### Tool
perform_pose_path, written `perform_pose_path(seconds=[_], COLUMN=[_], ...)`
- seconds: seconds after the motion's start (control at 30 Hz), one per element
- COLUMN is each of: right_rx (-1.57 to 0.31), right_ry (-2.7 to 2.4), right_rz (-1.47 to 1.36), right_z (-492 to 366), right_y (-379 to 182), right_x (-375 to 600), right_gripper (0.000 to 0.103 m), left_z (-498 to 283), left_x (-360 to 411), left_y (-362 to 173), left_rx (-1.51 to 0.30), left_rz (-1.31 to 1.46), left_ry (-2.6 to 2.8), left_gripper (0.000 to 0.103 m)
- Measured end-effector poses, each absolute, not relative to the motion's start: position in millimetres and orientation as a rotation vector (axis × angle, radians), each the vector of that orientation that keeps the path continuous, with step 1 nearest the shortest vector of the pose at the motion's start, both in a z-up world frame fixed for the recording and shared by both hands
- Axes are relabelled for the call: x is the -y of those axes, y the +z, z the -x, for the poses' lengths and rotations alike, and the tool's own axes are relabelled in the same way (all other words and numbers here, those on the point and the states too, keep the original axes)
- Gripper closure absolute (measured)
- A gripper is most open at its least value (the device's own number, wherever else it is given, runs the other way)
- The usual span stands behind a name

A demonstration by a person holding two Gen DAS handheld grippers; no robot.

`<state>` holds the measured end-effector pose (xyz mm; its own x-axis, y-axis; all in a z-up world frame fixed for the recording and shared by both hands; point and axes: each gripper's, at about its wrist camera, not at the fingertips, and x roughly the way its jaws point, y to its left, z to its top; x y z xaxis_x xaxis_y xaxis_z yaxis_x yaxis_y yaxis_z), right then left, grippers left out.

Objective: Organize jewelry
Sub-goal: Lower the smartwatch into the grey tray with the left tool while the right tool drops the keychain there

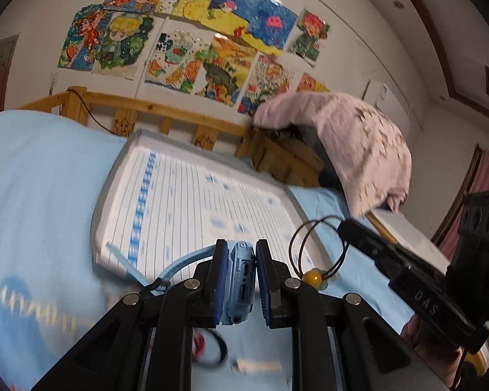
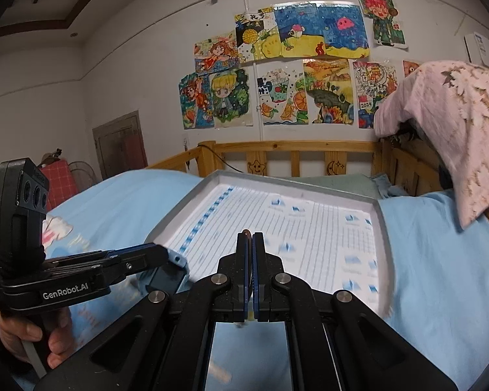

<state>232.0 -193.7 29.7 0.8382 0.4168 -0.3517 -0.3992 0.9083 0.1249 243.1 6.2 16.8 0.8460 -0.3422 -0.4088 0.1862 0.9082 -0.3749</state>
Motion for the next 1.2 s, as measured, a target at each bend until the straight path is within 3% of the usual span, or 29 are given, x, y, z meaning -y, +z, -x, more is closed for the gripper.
perform_pose_path(seconds=[0.27,0.7,0.77,0.83,0.9,0.97,1.03,1.1,1.2], right_rx=[-0.443,-0.616,-0.624,-0.622,-0.6,-0.588,-0.565,-0.537,-0.48], right_ry=[0.399,0.386,0.377,0.365,0.347,0.342,0.327,0.314,0.295], right_rz=[-0.021,-0.05,-0.057,-0.067,-0.074,-0.079,-0.088,-0.097,-0.123], right_z=[-291,-313,-313,-310,-304,-299,-290,-281,-263], right_y=[7,-41,-43,-43,-40,-37,-32,-26,-16], right_x=[173,176,179,182,186,190,195,201,213], right_gripper=[0.101,0.099,0.092,0.066,0.062,0.062,0.062,0.062,0.043], left_z=[-302,-308,-308,-307,-302,-294,-281,-271,-253], left_x=[-15,-5,-5,-6,-7,-8,-9,-8,-7], left_y=[-6,-25,-26,-25,-23,-18,-10,-2,8], left_rx=[-0.546,-0.6,-0.61,-0.612,-0.594,-0.557,-0.498,-0.466,-0.431], left_rz=[0.383,0.319,0.308,0.312,0.321,0.326,0.338,0.326,0.318], left_ry=[-0.259,-0.185,-0.16,-0.15,-0.146,-0.14,-0.129,-0.123,-0.103], left_gripper=[0.086,0.084,0.079,0.073,0.061,0.032,0.024,0.022,0.007])
